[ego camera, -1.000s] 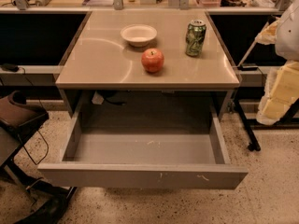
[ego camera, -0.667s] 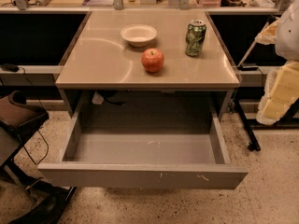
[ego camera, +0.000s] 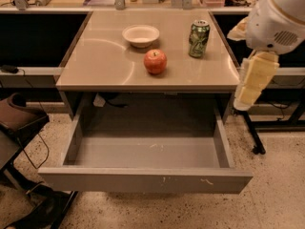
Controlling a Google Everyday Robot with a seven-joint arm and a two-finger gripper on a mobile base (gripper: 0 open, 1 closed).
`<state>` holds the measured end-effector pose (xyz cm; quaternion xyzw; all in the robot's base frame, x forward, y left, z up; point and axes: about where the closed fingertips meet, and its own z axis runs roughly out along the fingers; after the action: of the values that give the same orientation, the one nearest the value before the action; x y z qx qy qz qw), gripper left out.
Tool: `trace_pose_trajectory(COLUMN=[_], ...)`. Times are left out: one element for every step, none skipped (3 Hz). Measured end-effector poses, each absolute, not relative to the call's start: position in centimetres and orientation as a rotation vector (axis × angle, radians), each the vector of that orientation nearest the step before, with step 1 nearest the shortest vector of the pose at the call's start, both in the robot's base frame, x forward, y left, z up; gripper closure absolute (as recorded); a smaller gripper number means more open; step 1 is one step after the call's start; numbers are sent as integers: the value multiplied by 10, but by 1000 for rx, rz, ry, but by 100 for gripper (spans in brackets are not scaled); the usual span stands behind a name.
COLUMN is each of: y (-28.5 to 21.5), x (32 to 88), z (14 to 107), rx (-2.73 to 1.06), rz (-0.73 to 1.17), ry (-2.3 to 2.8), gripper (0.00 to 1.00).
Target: Place apple into top drawer
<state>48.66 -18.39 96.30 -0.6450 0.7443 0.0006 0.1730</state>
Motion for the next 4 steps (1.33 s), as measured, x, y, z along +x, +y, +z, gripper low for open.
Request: trace_pose_trajectory(y=[-151, -127, -91, -86], x=[533, 573, 591, 593], z=[940, 912, 896, 895], rx=[-1913, -1941, -2032, -2033], rz=[149, 314, 348, 347], ry=[2002, 1899, 1852, 1843], gripper=[0, 0, 0, 0])
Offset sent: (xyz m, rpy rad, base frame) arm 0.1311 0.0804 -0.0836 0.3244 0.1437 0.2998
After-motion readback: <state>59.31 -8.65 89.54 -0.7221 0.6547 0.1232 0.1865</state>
